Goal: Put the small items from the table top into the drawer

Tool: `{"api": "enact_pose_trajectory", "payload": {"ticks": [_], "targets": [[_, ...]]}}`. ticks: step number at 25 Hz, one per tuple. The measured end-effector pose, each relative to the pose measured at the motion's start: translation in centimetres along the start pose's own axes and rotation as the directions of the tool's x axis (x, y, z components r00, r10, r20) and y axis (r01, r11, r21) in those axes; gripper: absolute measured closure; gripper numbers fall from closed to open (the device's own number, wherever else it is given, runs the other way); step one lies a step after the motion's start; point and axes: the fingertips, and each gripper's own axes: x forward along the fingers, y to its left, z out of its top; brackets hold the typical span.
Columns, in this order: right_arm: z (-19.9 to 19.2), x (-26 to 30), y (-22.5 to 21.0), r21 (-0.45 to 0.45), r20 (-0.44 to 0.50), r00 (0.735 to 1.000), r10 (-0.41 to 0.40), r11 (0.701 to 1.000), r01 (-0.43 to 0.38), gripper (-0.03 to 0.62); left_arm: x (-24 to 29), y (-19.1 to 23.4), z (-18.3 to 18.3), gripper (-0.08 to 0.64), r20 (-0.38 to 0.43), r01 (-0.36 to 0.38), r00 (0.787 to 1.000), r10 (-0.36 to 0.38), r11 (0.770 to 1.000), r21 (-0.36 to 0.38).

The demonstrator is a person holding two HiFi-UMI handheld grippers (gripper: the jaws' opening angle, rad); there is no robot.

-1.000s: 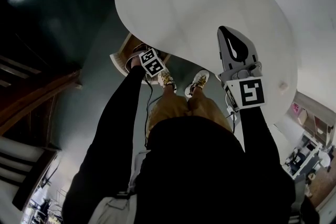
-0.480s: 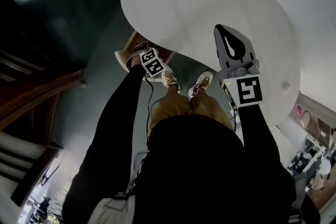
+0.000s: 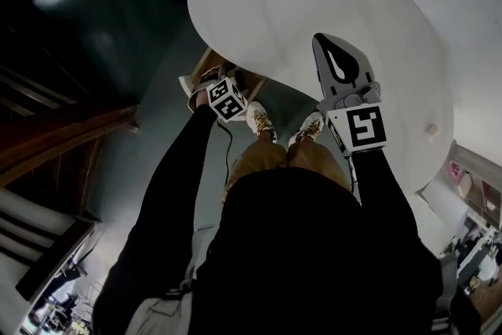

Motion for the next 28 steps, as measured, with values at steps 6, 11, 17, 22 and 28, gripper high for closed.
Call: {"api": "enact_pose_trajectory", "payload": {"ticks": [6,11,17,22,28], "targets": [[2.0,0.1,-0.7,0.034,0.07,0.998,-0.004,0.999,0.001,0.566,-6.9,1.2,3.2,0.212,0.142,-0.131,0.979,0.147,0.984,-0.12],[3.5,-0.4,-2.6,0.047,0.13,0.991,-0.014,0.999,0.008,0.566,-14.8,4.0,9.3,0.212,0.289,-0.264,0.901,0.323,0.938,-0.224],[5.2,-1.9,-5.5,0.057,0.192,0.979,-0.061,0.997,0.051,0.566,-25.0,6.8,18.2,0.212,0.478,-0.368,0.73,0.488,0.871,-0.327],[6.3,-3.4,-7.7,0.064,0.239,0.967,-0.084,0.995,0.071,0.566,-32.1,7.1,25.0,0.212,0.61,-0.41,0.566,0.555,0.831,-0.376],[6.7,-4.9,-9.9,0.04,0.283,0.954,-0.095,0.995,0.087,0.566,-35.0,6.8,28.9,0.212,0.656,-0.424,0.488,0.576,0.813,-0.399]]}}
